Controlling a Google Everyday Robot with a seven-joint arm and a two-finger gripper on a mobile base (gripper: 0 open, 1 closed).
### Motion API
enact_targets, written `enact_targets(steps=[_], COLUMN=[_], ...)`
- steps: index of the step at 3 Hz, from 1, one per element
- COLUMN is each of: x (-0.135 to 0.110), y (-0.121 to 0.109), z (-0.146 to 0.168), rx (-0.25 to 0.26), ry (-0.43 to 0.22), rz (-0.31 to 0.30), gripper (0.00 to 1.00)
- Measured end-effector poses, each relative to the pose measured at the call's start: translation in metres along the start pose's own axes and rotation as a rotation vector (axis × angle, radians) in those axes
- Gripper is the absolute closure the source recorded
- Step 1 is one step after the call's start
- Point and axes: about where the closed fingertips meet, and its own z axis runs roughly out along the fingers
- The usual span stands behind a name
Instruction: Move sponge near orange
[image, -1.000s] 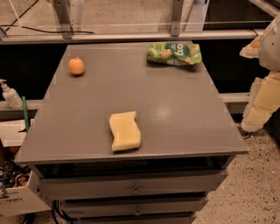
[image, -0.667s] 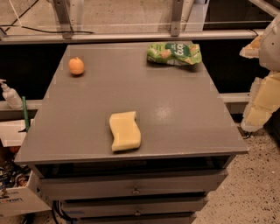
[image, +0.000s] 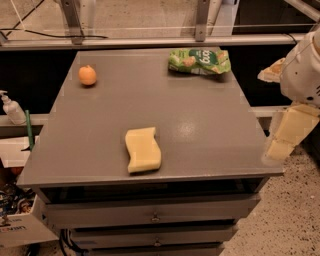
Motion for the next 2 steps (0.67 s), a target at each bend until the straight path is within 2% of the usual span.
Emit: enact_targets(steps=[2], x=[-0.045], y=[0.032], z=[0.058], rx=[-0.119], ry=[-0.219], rz=[0.022], gripper=[0.0])
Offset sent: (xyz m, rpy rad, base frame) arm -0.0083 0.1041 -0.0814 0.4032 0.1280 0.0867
